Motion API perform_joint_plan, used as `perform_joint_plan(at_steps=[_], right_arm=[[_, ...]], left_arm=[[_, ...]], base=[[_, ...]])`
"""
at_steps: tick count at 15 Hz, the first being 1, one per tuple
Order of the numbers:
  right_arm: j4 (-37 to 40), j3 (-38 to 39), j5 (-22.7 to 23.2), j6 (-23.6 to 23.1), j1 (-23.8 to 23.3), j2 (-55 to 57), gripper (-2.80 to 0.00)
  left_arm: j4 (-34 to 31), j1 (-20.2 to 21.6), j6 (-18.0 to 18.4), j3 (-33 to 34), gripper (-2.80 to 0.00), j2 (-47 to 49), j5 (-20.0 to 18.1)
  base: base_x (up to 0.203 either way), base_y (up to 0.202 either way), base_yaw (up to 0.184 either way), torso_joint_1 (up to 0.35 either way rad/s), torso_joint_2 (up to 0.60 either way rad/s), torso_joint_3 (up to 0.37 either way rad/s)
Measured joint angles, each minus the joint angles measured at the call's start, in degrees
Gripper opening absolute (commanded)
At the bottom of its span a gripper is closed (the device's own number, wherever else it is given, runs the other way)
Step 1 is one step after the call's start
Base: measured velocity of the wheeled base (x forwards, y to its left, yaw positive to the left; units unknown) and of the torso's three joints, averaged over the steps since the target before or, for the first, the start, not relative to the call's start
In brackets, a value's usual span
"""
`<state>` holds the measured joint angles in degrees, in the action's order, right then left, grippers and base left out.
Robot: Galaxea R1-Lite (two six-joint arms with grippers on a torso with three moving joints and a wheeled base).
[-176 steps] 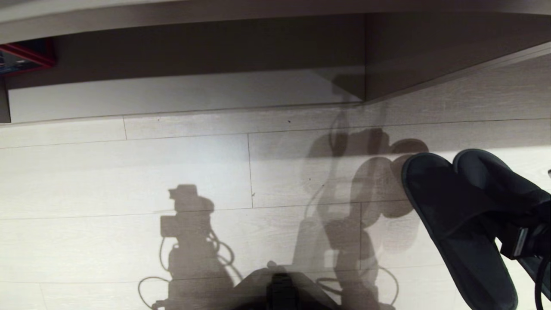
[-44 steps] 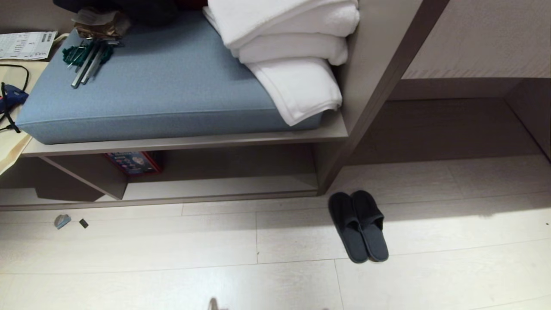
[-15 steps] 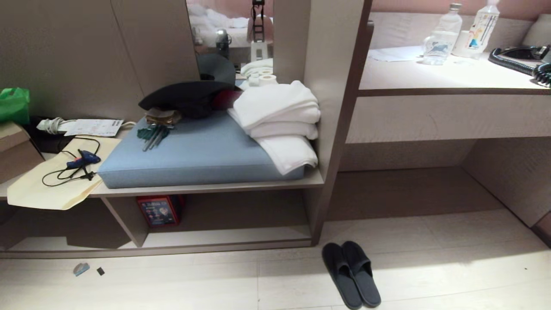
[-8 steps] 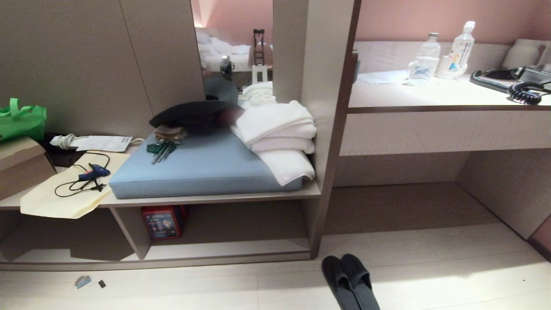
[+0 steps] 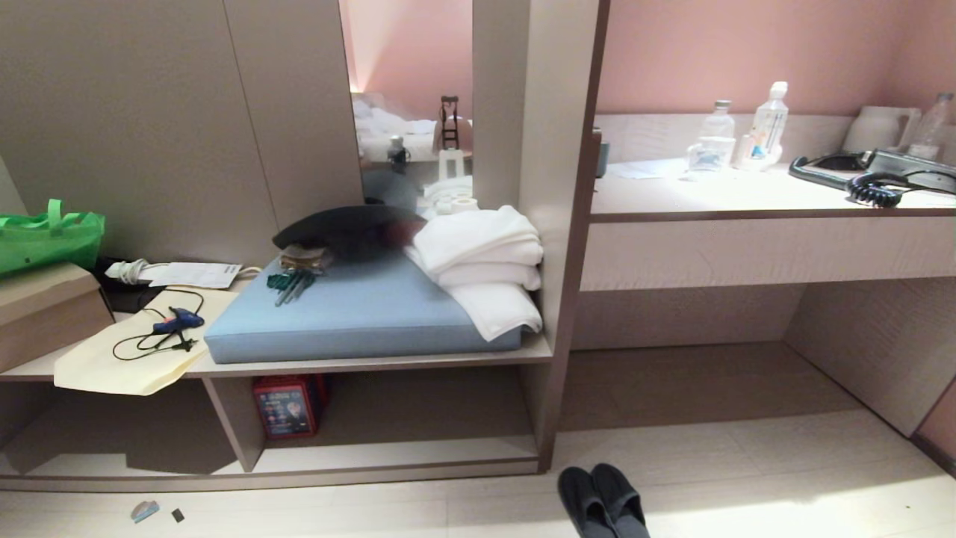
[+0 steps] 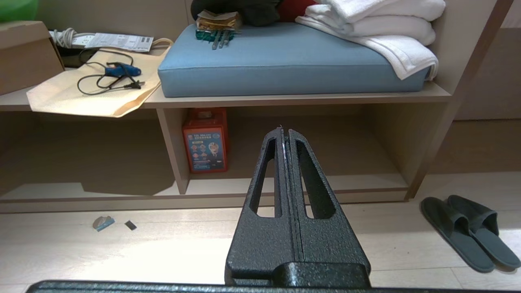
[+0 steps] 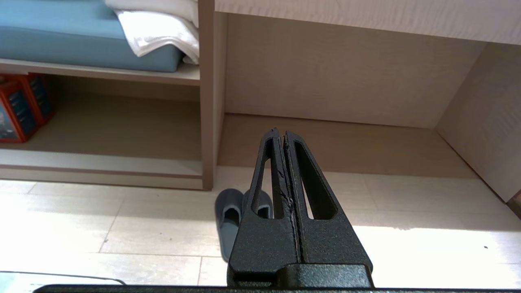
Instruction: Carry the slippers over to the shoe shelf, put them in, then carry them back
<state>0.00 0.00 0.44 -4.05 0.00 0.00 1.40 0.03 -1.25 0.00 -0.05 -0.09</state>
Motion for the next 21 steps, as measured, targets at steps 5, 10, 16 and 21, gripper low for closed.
perform_joint_plan(at_steps=[5,10,16,21], right_arm=[[0.0,0.0,-0.04,-0.06,0.0,0.0,-2.8],[0.0,0.0,-0.03,-0.11,0.0,0.0,-2.8],[0.0,0.0,-0.04,0.04,0.0,0.0,-2.8],[0.0,0.0,-0.02,0.03,-0.02,0.0,-2.8]], left_arm=[[0.05,0.04,0.36,0.0,-2.8,0.0,0.0],[0.0,0.0,0.09,0.0,-2.8,0.0,-0.01],[0.0,0.04,0.07,0.0,-2.8,0.0,0.0],[-0.02,0.04,0.06,0.0,-2.8,0.0,0.0]], base=[[0.0,0.0,0.0,0.0,0.0,0.0],[0.0,0.0,0.0,0.0,0.0,0.0],[0.0,0.0,0.0,0.0,0.0,0.0],[0.0,0.0,0.0,0.0,0.0,0.0]])
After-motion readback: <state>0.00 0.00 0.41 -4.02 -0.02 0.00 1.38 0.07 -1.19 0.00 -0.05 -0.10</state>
